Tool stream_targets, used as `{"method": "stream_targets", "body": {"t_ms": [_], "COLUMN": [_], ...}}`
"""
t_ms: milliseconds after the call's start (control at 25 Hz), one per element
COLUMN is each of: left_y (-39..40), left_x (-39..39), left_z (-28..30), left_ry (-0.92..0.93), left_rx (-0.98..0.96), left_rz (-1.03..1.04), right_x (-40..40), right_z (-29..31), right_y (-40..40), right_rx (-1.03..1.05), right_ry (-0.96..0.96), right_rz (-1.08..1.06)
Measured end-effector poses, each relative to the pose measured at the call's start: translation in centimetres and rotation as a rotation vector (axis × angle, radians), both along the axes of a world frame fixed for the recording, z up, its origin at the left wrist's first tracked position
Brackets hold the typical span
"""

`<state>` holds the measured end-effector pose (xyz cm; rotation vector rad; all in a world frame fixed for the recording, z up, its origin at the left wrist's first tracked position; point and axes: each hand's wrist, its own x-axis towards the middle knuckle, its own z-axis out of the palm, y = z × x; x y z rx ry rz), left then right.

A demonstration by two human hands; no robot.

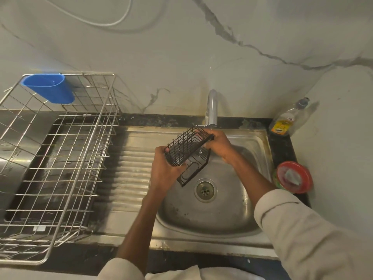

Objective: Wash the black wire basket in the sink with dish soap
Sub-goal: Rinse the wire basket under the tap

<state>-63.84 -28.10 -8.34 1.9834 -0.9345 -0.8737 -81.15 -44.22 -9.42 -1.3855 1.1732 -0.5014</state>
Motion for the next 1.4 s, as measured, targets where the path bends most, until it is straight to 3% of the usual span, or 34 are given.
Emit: {"method": "stream_targets", "body": {"t_ms": [400, 800, 960, 1160, 1400], "left_y": [1.1, -1.0, -3.6, -8.7, -13.3], "left_x": [-1.0, -2.6, -2.1, -2.6, -4.0], "left_z": [1.5, 2.1, 1.5, 2.5, 0.4], "left_ry": [0.020, -0.124, -0.094, -0.004, 0.034], "left_rx": [-0.024, -0.103, -0.061, -0.045, -0.033], "left_rz": [0.023, -0.195, -0.329, -0.506, -0.585], "right_x": [-0.4, -6.4, -8.8, -9.9, -10.4], "right_z": [2.1, 2.7, 1.4, 2.0, 0.4], "right_y": [1.8, 6.9, 7.4, 7.9, 9.5], "right_rx": [-0.027, 0.003, 0.028, 0.030, -0.157], "right_ry": [-0.012, -0.006, -0.019, 0.119, 0.103], "right_rz": [0.007, -0.245, -0.109, 0.033, -0.280]}}
